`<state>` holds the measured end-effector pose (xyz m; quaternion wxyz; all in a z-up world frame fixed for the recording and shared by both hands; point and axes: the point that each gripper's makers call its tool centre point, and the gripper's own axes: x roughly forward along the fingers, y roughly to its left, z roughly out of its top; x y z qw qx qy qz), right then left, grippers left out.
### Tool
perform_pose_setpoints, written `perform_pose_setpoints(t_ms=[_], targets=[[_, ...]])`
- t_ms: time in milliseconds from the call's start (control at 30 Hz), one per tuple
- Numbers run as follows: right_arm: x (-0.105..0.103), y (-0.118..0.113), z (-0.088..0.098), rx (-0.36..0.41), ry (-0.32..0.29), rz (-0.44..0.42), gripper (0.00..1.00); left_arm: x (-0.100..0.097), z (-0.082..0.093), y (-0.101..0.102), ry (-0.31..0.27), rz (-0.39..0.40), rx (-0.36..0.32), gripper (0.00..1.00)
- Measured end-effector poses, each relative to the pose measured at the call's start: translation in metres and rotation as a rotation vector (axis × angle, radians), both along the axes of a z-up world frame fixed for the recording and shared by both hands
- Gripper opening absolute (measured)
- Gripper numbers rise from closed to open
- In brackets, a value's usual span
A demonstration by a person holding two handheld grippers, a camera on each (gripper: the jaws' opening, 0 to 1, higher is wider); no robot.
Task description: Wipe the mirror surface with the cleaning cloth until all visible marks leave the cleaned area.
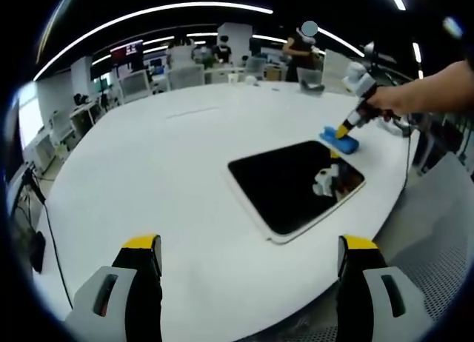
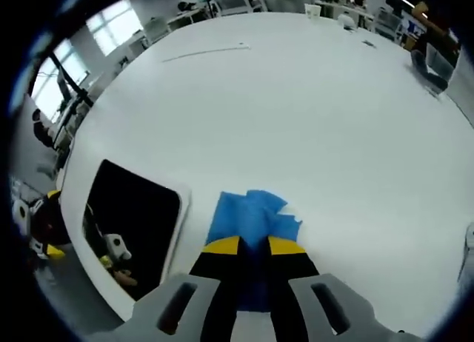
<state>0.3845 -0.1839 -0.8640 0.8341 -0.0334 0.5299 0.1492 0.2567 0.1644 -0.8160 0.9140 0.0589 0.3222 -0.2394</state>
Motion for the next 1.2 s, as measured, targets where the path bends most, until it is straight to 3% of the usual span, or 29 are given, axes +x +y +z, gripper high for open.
perform_pose_setpoints(t_ms=[33, 233, 567, 767, 867, 967, 1067, 1133, 1200], targets=[[0.002, -0.001, 0.000, 0.012, -0.013, -0.041, 0.07, 0.000, 0.000, 0.000, 0.000, 0.005, -0.004, 0.99], [0.000, 0.000, 0.001, -0.003, -0.065, -0.057, 0.07, 0.001, -0.001, 0.002, 0.000, 0.009, 0.004, 0.99], [0.002, 0.001, 0.001, -0.022, -0.091, 0.004, 0.08, 0.000, -0.003, -0.001, 0.010, -0.006, 0.001, 0.99], [-0.001, 0.008, 0.001, -0.011, -0.096, 0.048, 0.18, 0.000, -0.004, 0.000, 0.014, 0.001, 0.004, 1.00], [-0.001, 0.008, 0.002, 0.001, -0.182, 0.107, 0.20, 0.003, -0.001, 0.004, -0.014, 0.004, 0.031, 1.00], [-0.008, 0.019, 0.004, 0.048, -0.210, 0.145, 0.33, 0.003, -0.004, 0.012, -0.006, 0.024, 0.040, 1.00], [-0.013, 0.022, 0.008, 0.055, -0.234, 0.140, 0.56, 0.003, -0.002, 0.010, -0.011, 0.021, 0.037, 1.00], [-0.015, 0.037, 0.026, 0.197, -0.291, 0.103, 0.57, 0.003, -0.002, 0.009, -0.013, 0.020, 0.027, 1.00], [-0.031, 0.038, 0.036, 0.186, -0.310, 0.152, 0.62, 0.004, 0.000, 0.009, -0.019, 0.025, 0.024, 1.00]])
